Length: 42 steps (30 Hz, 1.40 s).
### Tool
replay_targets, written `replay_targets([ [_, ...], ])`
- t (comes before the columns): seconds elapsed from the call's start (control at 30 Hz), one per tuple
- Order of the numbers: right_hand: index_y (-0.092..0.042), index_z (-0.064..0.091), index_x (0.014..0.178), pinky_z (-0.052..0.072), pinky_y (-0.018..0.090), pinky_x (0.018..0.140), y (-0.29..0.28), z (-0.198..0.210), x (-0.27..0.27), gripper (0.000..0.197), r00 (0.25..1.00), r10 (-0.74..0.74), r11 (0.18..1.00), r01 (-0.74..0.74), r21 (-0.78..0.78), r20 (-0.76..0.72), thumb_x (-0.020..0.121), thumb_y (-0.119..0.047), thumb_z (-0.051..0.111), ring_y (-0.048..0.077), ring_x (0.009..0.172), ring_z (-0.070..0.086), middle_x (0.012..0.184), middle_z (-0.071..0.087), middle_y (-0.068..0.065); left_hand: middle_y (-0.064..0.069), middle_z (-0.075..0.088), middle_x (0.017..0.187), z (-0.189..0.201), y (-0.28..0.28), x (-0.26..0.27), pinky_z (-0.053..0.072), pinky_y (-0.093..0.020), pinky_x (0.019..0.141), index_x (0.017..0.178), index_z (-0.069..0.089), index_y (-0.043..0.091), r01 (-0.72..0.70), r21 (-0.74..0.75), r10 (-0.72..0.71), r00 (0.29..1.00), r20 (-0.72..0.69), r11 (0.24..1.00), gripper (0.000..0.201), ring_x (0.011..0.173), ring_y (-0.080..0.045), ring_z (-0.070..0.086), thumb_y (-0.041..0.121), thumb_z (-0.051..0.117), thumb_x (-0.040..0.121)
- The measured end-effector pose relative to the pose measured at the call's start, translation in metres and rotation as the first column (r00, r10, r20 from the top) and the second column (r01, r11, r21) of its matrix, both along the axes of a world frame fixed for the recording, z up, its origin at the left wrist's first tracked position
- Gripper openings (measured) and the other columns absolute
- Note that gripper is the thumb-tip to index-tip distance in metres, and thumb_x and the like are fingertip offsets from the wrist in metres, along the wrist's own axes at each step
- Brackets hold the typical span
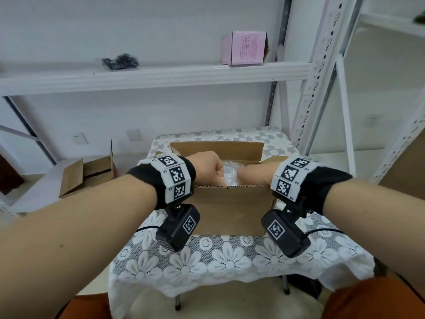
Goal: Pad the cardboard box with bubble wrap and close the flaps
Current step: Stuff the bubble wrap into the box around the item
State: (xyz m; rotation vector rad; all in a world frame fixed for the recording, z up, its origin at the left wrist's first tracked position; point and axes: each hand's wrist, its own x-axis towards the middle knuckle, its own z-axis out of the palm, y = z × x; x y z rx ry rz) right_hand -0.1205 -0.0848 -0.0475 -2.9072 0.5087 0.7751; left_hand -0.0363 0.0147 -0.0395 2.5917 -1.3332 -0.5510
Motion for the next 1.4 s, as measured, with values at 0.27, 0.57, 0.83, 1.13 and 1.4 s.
replay_targets([
  [0.27, -0.014, 0.058, 0.093, 0.058, 0.030, 0.062, -0.026, 0.040, -0.020, 0.030, 0.944, -0.072, 0.963, -0.018, 0.268, 0.321, 0.072, -0.010, 0.078, 0.017, 0.070, 0.070, 0.086, 0.069, 0.000, -0.001, 0.048, 0.111, 0.031, 0.015, 0.008, 0.058, -0.039, 0.080, 0.117, 0.052, 0.025, -0.038, 0.058, 0.052, 0.965, -0.258, 0.998, 0.046, 0.094, -0.029, 0.066, 0.028, 0.075, 0.077],
  [0.57, -0.013, 0.068, 0.072, 0.039, 0.019, 0.053, -0.019, 0.018, -0.012, 0.022, 0.974, 0.106, 0.991, -0.120, 0.056, 0.202, 0.083, 0.002, 0.055, 0.009, 0.061, 0.049, 0.063, 0.054, -0.009, 0.007, 0.056, 0.107, 0.009, 0.001, -0.005, 0.043, -0.034, 0.090, 0.106, 0.054, 0.029, 0.054, -0.023, -0.053, 0.997, 0.063, 0.998, 0.040, 0.092, -0.015, 0.056, 0.028, 0.077, 0.073],
  [0.83, -0.006, 0.055, 0.083, 0.028, 0.021, 0.049, -0.011, 0.010, -0.006, 0.011, 0.987, 0.106, 0.994, -0.102, -0.042, 0.119, 0.089, 0.001, 0.049, 0.018, 0.060, 0.041, 0.063, 0.039, 0.002, 0.006, 0.051, 0.118, 0.019, 0.012, 0.001, 0.046, -0.020, 0.081, 0.127, 0.048, 0.024, 0.028, -0.172, -0.039, 0.997, -0.063, 0.985, 0.070, 0.099, -0.009, 0.053, 0.030, 0.083, 0.067],
  [1.13, -0.014, 0.058, 0.097, 0.060, 0.034, 0.069, -0.021, 0.041, -0.018, 0.019, 0.967, -0.003, 0.971, -0.059, 0.234, 0.254, 0.084, -0.025, 0.068, 0.017, 0.069, 0.068, 0.087, 0.067, 0.003, 0.013, 0.036, 0.149, 0.015, 0.036, 0.001, 0.031, -0.026, 0.102, 0.130, 0.055, 0.027, -0.018, 0.011, 0.017, 0.997, 0.070, 1.000, 0.058, 0.132, -0.013, 0.041, 0.052, 0.065, 0.079],
  [1.4, 0.000, 0.053, 0.120, 0.049, 0.033, 0.077, -0.012, 0.020, -0.010, 0.030, 0.989, 0.131, 0.991, -0.133, 0.013, 0.074, 0.096, -0.014, 0.042, 0.029, 0.096, 0.060, 0.117, 0.063, 0.015, 0.013, 0.046, 0.134, 0.028, 0.038, 0.013, 0.031, -0.039, 0.112, 0.131, 0.050, 0.032, 0.059, 0.071, -0.046, 0.985, -0.167, 0.996, 0.055, 0.126, -0.011, 0.042, 0.058, 0.053, 0.083],
])
